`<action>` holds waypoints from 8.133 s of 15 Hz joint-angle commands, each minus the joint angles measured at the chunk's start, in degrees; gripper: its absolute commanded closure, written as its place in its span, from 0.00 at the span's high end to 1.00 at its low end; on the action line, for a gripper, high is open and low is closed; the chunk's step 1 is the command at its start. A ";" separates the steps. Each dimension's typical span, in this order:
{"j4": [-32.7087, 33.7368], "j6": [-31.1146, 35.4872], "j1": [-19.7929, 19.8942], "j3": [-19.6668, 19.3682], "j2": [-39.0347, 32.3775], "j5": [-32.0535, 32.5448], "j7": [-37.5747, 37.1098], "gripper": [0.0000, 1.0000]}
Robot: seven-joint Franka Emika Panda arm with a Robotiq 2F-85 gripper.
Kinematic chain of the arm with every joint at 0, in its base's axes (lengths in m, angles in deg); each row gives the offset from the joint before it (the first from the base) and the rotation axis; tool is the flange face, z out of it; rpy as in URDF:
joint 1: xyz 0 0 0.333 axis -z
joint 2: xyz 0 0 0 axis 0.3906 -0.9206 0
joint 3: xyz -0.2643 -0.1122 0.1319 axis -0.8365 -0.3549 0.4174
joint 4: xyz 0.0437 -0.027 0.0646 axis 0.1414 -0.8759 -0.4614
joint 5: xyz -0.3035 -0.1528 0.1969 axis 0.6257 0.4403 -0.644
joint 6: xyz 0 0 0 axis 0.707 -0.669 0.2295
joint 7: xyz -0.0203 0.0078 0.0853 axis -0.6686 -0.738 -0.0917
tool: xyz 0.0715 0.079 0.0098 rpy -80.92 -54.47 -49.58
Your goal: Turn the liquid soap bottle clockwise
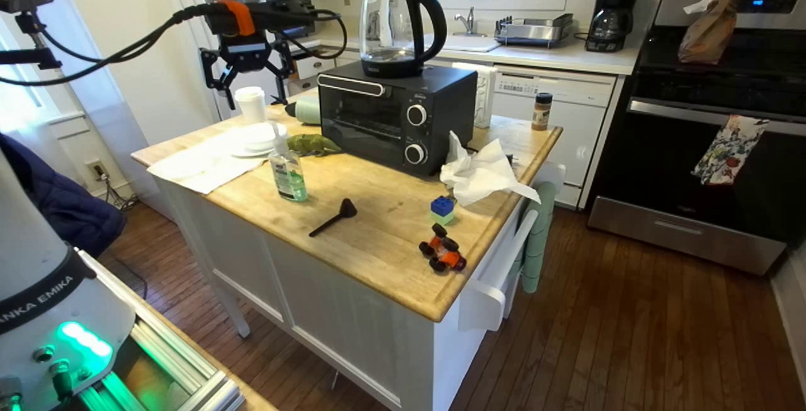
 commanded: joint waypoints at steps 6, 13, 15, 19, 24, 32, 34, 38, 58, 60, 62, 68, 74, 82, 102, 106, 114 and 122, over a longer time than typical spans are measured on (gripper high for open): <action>-3.41 7.37 -0.21 1.55 -2.56 3.26 4.63 1.00; -4.16 11.68 -0.05 2.48 -4.78 5.35 7.15 1.00; -4.50 12.26 -0.08 2.64 -5.22 5.56 7.59 1.00; -4.66 12.49 0.25 2.58 -5.85 6.02 9.59 0.82; -4.58 12.63 0.90 2.62 -5.83 7.53 10.74 0.82; -4.51 12.68 1.51 2.45 -5.92 9.46 12.29 0.48; -4.49 12.78 1.55 2.41 -5.93 9.40 12.63 0.34; -4.56 13.16 1.68 2.40 -5.99 9.47 13.08 0.43; -4.53 15.34 1.28 2.56 -7.22 8.90 13.82 0.04; -4.38 15.27 1.20 2.48 -7.27 8.64 13.88 0.05; -4.12 14.79 1.40 2.55 -7.25 8.72 13.40 0.05; -3.08 13.01 4.34 3.70 -7.23 10.45 4.95 0.05; -1.79 9.08 7.64 5.93 -7.56 15.01 -12.02 0.05; 0.88 4.33 7.30 6.86 -8.89 15.11 -31.45 0.05; 2.82 3.60 7.33 7.00 -10.69 10.78 -72.51 0.05; 2.74 3.41 7.19 6.93 -11.04 8.44 -74.34 0.05; 3.47 3.17 7.59 6.80 -9.81 8.16 -75.39 0.67; 8.23 -5.60 8.56 7.12 -3.12 9.67 -75.59 1.00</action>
